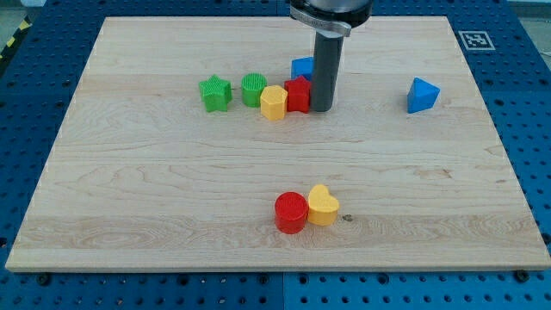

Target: Point your arm at the blue triangle

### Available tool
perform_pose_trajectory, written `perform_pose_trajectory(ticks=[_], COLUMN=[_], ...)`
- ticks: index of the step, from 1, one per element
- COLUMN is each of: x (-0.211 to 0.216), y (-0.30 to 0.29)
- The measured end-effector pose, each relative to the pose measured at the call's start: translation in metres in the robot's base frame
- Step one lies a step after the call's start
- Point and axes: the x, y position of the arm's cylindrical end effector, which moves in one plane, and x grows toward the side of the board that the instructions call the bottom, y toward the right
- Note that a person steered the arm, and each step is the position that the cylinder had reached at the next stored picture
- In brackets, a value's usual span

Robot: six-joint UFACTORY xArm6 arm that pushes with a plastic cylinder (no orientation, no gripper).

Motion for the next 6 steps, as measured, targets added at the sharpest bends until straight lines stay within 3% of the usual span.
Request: perform_pose_trajectory(ticks=[2, 3, 6], x=[0.034, 0.029, 0.03], y=[0.092, 0.147, 0.205])
